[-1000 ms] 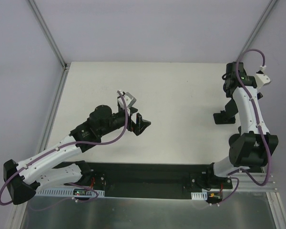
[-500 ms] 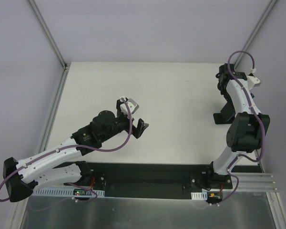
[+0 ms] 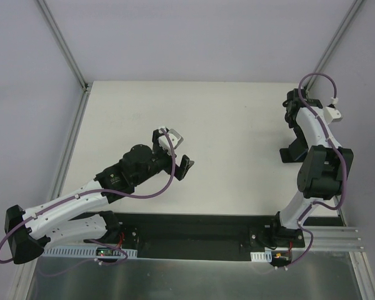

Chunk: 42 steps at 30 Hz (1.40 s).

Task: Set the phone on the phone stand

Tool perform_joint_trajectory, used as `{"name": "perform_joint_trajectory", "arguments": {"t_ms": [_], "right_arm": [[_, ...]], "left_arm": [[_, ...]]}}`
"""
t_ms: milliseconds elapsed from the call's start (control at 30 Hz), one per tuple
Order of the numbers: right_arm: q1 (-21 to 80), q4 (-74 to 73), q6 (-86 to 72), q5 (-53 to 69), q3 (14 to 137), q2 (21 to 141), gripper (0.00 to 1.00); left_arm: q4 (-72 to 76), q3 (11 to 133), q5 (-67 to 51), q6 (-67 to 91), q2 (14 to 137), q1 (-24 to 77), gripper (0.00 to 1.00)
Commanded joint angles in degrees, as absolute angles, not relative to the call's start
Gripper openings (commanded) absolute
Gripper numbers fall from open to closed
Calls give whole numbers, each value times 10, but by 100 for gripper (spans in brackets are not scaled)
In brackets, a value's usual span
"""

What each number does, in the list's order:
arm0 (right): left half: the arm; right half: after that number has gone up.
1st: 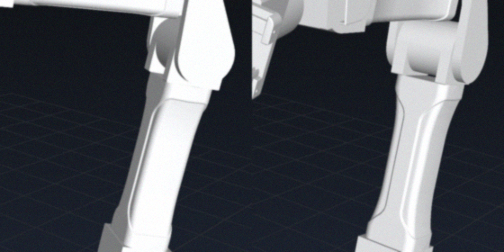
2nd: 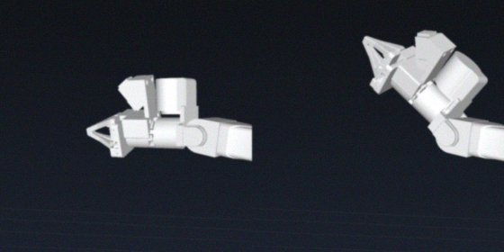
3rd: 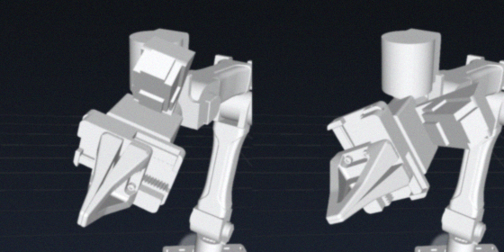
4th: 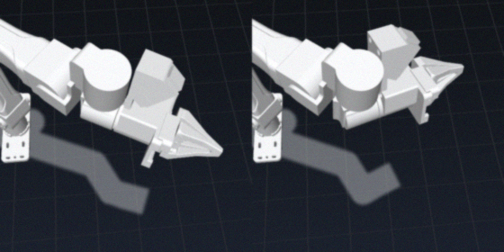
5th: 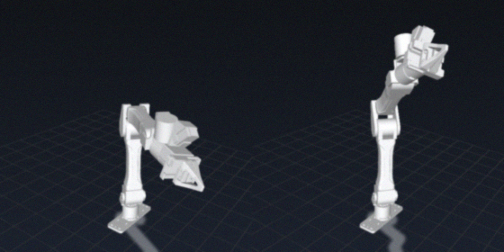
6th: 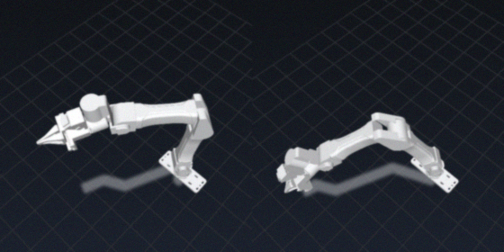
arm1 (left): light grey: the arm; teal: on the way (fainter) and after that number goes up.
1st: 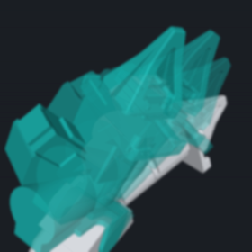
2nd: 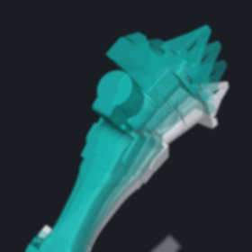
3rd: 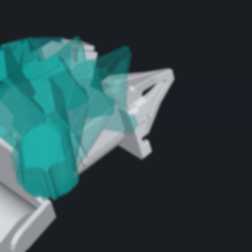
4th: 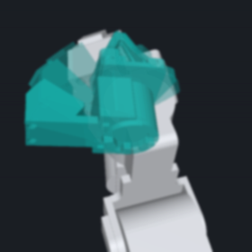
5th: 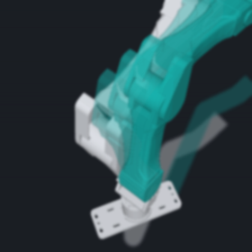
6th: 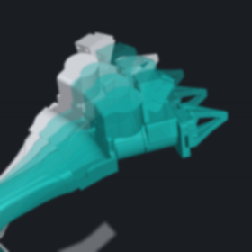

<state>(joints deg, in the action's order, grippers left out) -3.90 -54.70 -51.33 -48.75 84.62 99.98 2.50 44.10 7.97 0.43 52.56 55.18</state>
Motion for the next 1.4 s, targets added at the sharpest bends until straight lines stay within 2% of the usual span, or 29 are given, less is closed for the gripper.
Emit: {"name": "perform_joint_trajectory", "arguments": {"t_ms": [0,700,1000,1100,1200,1233,1267,1300,1367], "right_arm": [[-47,-551,-555,-530,852,973,1],[-50,-575,-607,-514,884,1007,1],[-40,-579,-599,-526,870,1012,18],[-39,-574,-591,-525,867,1012,33],[-37,-570,-575,-519,866,1010,62],[-36,-570,-570,-519,866,1006,79],[-33,-570,-563,-518,867,1002,87],[-33,-569,-546,-516,867,998,94],[-30,-562,-523,-513,867,989,97]], "left_arm": [[40,441,89,-7,526,557,99],[43,439,92,-5,523,557,99],[43,439,88,-3,521,557,99],[43,440,81,-2,521,557,99],[42,442,79,-2,519,557,99],[41,442,77,-1,520,557,99],[40,443,76,-1,518,557,99],[40,445,72,-2,516,557,99],[38,446,67,-2,505,557,99]]}}
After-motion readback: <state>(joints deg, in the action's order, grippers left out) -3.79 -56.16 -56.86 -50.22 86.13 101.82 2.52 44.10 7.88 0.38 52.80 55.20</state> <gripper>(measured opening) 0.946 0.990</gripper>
